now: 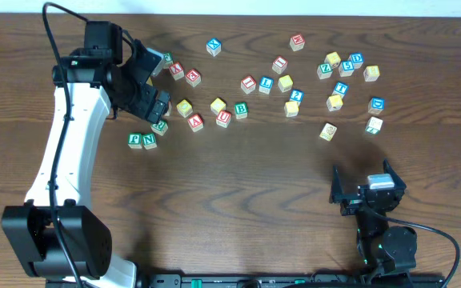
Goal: Spell out ROBOT
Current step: 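Move the left gripper over the green R block near the red U, then lower the left gripper and grasp the green R block, lift it, then carry the R block toward the open table and set it down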
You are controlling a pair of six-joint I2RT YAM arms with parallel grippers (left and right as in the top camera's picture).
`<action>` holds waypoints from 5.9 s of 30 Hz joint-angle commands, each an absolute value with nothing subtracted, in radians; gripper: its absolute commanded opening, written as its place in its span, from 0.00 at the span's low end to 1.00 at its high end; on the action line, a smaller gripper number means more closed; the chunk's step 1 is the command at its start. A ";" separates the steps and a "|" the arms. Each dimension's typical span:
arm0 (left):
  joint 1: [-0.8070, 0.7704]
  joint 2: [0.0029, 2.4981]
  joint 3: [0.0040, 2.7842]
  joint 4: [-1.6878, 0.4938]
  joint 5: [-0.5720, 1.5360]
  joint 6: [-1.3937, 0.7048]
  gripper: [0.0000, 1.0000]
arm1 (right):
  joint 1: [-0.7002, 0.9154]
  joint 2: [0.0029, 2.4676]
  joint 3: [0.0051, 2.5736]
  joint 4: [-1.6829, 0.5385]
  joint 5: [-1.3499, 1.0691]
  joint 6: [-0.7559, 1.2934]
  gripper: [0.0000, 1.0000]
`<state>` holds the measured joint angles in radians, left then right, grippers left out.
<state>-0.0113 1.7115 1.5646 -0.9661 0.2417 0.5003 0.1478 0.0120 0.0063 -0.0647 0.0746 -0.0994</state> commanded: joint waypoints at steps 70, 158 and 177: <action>-0.012 2.073 1.494 -0.828 0.146 0.549 0.98 | 0.143 0.006 0.006 -0.069 0.072 -0.110 0.99; -0.017 2.023 1.542 -0.803 0.149 0.492 0.10 | 0.143 0.006 0.006 -0.069 0.072 -0.110 0.99; -0.176 1.686 1.497 -1.089 0.150 -0.014 0.08 | 0.143 0.006 0.006 -0.069 0.072 -0.110 0.99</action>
